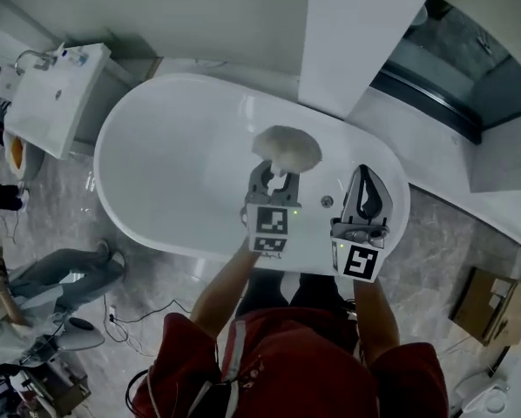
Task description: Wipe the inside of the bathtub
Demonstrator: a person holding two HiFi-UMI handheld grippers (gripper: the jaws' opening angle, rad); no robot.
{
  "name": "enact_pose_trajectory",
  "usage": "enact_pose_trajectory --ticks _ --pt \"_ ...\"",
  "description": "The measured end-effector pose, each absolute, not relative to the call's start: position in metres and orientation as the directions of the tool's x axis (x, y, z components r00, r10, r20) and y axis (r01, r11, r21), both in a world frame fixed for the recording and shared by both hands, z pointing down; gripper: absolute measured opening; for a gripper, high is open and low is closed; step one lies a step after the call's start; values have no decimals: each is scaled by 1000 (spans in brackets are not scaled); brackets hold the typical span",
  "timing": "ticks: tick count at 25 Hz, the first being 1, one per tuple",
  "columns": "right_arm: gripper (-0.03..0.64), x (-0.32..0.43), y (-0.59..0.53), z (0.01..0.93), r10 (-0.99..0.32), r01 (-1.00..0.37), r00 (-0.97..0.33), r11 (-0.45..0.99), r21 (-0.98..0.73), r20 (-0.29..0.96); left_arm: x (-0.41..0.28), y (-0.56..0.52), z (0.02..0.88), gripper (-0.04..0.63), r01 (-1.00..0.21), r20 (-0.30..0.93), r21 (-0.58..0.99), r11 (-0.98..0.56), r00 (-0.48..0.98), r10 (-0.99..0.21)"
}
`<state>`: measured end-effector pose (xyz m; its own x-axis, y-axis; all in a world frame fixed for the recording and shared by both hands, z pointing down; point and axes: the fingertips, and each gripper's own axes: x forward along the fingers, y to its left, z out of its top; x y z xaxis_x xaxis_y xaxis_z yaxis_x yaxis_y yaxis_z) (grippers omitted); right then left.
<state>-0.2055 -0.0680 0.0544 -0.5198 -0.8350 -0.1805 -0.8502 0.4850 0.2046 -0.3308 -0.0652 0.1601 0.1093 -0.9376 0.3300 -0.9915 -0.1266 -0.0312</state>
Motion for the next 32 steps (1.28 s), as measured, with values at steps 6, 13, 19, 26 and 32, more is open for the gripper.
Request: enact_pose_trajectory --ticks 6,13,19,26,32 --pt "12 -240 -27 -15 -811 -830 -552 513 216 -195 -371 -20 55 94 -995 139 -74 -68 57 -989" --pt "12 -249 8 -50 -831 -841 -529 486 235 -172 -372 20 -3 94 -985 77 -140 -104 93 -993" --pt "12 -169 46 -59 -813 -808 -563 504 304 -149 -295 58 -37 93 -988 -21 -123 -93 97 -995" --pt "12 -191 33 -58 -823 -834 -542 503 224 -171 -323 48 -27 94 -991 -21 -108 -76 78 -997" --pt "12 -178 36 -53 -836 -846 -523 485 221 -166 -307 51 -25 94 -991 -31 -105 -87 90 -995"
